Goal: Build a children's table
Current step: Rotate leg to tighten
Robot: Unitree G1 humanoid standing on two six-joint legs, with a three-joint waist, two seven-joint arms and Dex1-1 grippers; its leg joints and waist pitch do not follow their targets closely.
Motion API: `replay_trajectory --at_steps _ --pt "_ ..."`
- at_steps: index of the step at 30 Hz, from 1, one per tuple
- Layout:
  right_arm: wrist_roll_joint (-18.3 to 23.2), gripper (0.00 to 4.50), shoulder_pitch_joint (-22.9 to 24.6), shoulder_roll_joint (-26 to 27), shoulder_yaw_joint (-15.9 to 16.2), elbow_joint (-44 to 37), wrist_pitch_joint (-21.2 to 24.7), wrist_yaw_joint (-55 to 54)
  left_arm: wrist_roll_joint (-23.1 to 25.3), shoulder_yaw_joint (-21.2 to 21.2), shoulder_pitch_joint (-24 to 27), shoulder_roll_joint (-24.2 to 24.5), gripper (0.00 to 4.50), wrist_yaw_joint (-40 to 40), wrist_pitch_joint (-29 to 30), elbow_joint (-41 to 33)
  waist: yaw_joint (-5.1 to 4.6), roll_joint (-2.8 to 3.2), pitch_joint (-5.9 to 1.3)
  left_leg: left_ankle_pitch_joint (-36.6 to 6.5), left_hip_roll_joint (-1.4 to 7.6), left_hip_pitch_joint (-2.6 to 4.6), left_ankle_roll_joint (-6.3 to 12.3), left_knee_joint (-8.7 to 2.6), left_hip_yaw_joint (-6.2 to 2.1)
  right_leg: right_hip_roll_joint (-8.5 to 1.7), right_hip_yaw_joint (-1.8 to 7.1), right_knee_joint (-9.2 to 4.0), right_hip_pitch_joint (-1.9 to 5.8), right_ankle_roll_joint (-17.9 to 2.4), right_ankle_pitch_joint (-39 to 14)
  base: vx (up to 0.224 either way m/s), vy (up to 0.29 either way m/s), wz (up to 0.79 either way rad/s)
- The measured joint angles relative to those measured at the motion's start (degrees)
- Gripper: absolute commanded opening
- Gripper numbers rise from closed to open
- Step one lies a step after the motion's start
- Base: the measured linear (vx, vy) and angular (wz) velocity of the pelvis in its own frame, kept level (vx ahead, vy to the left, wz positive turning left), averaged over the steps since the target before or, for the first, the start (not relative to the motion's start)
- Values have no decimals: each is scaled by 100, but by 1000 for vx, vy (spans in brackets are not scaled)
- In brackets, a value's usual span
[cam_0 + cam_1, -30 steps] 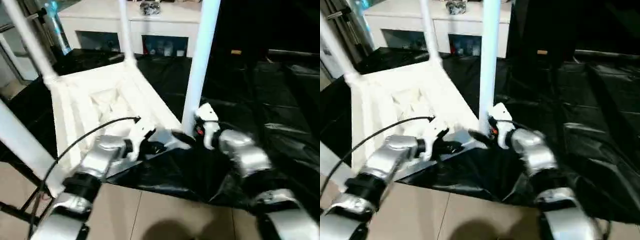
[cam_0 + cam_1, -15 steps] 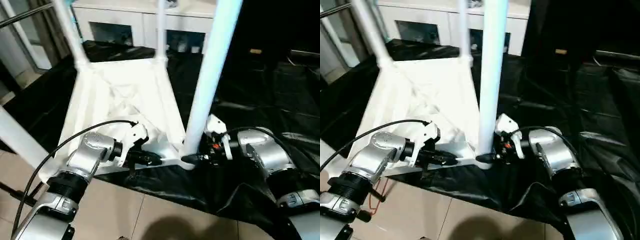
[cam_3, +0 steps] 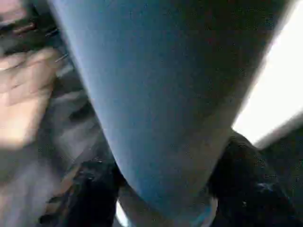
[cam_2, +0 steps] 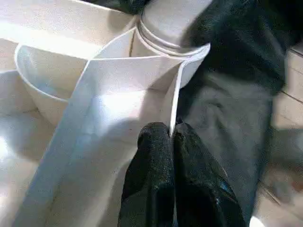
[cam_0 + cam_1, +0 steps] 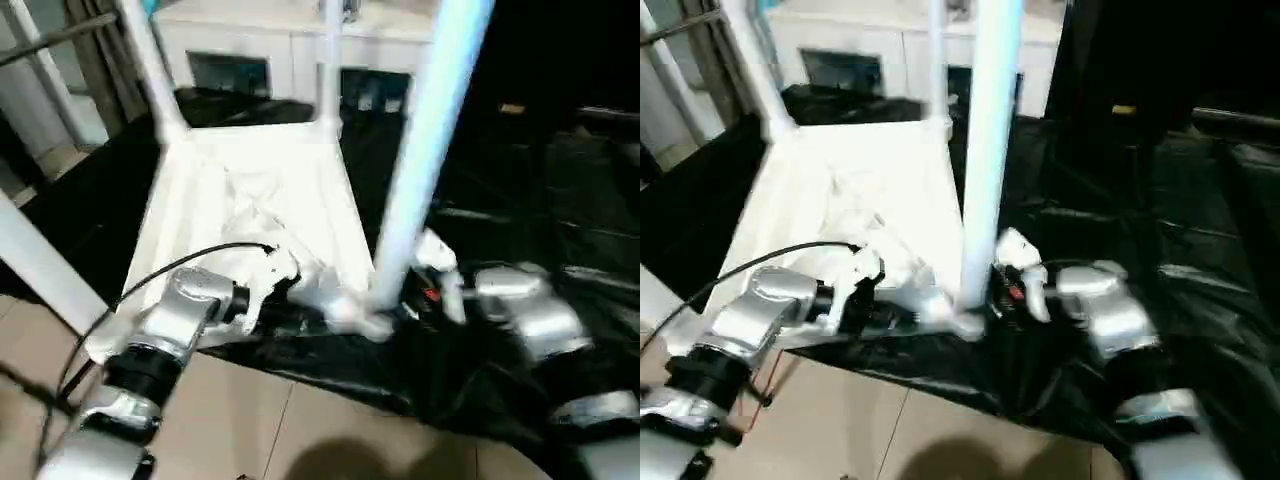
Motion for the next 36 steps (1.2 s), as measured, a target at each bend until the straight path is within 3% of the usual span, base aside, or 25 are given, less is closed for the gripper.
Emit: replay_trajectory --at_steps 6,10,13,14,17,19,22,26,33,36 --pt "-177 203 -138 645 -348 335 29 -1860 118 177 -48 -482 0 1048 172 118 -202 20 -13 -1 -6 7 -3 -16 -29 4 -16 -36 4 8 -5 0 0 0" --pt "-329 199 -453 1159 -554 836 18 -3122 221 316 -65 -755 0 1675 309 134 -339 34 -13 -1 -28 -3 -2 -15 -91 7 -45 -81 4 9 -6 0 0 0" --pt "-342 199 -580 1274 -609 1168 -270 -3403 250 319 -68 -832 0 1856 338 133 -388 48 -5 -2 -58 -10 -1 -27 -136 4 -64 -138 5 11 -7 0 0 0" --pt "-328 252 -582 1282 -632 1191 -317 -3398 251 319 -68 -831 0 1852 338 132 -388 51 -6 -2 -61 -13 0 -40 -144 3 -74 -168 9 11 -7 0 0 0" --pt "-211 270 -581 1302 -726 1176 -315 -3239 255 309 -67 -806 0 1766 337 92 -389 51 -6 -2 -80 -26 0 -58 -153 0 -62 -201 5 10 -6 0 0 0" --pt "-137 310 -566 1223 -743 1141 -293 -2891 251 278 -49 -710 0 1567 336 24 -369 52 -4 -1 -83 -30 1 -59 -142 2 -41 -199 -2 7 -4 0 0 0" --pt "-119 318 -557 1093 -666 1136 -334 -2388 219 208 -9 -549 0 1288 249 -72 -359 52 -3 -1 -83 -38 1 -59 -124 1 -24 -178 -19 -48 32 0 0 0" --pt "-255 330 -511 502 -146 1114 -587 -1375 106 133 82 -319 0 777 30 -177 -326 52 -3 -1 -71 -45 0 -60 -111 2 -22 -153 -25 -70 131 41 -14 5" --pt "-281 330 -379 -195 251 544 -585 341 2 -19 91 122 0 -111 -282 -228 -44 58 -3 17 -7 -87 31 -49 -77 25 -52 -58 -63 -24 50 27 -13 3" --pt "-197 330 -381 -265 313 516 -601 629 -13 -45 89 248 0 -338 -347 -228 -18 55 -2 17 -1 -88 32 -47 -74 27 -56 -55 -70 -26 48 0 0 0"
